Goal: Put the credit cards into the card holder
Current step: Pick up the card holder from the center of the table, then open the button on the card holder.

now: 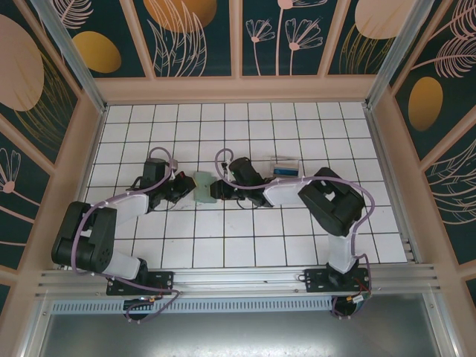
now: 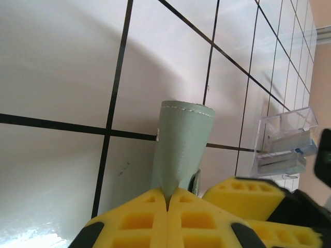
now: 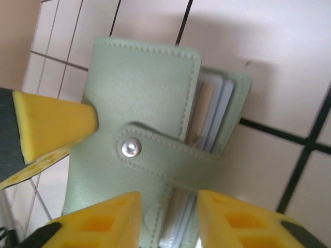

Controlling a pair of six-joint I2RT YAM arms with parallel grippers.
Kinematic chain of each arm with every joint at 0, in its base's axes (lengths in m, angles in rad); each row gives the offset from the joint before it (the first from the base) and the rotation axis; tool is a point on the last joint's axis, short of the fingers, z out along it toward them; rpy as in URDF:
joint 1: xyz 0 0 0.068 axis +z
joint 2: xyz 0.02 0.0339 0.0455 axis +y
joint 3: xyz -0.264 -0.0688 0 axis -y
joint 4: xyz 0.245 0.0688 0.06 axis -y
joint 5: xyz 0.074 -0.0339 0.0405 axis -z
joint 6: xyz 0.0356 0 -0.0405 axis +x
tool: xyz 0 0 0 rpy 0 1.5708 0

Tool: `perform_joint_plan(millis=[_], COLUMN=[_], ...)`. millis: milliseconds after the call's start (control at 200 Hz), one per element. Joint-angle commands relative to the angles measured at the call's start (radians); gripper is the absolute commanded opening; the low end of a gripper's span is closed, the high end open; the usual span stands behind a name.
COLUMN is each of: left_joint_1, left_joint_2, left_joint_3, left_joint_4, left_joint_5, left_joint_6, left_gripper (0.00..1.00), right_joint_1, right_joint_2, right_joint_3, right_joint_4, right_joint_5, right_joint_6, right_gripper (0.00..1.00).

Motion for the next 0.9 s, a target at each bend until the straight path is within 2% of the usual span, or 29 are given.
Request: perform_joint_plan(millis=[0, 310, 410, 475, 716, 896], left_joint_1=[-0.004, -0.003, -0.004, -0.004, -0.004, -0.004], left_joint_2=[-0.033, -0.037, -0.031, -0.029, -0.035, -0.038], left_joint_3=[0.021, 0.038, 0.043, 0.043, 0.051, 0.043], left_joint_4=[-0.039, -0.060, -0.050, -0.033, -0.018, -0.010], left_joint_5=[0.035, 0.059, 0.085, 0.105, 0.131, 0.126], left_joint_6=[-0.013, -0.038, -0.055, -0.073, -0.095, -0.104], left_gripper=[0.00, 0.00, 0.00, 0.00, 0.00, 0.00], right_joint_1=[0.005, 0.036, 0.061, 0.075, 0.091, 0.093], right_joint_2=[-0.035, 0.015, 0.039, 0.056, 0.124, 0.126], right_joint_3=[0.049, 0.135, 0.166, 0.182, 0.254, 0.263], right_joint_4=[-0.083, -0.105, -0.124, -0.136, -0.260, -0.291], right_joint_5=[0.105, 0.105, 0.133, 0.154, 0.291, 0.292], right_joint_6=[-0.097, -0.160, -0.170, -0.175, -0.173, -0.194], right_gripper=[0.38, 0.43, 0.53, 0.54, 0.52, 0.43])
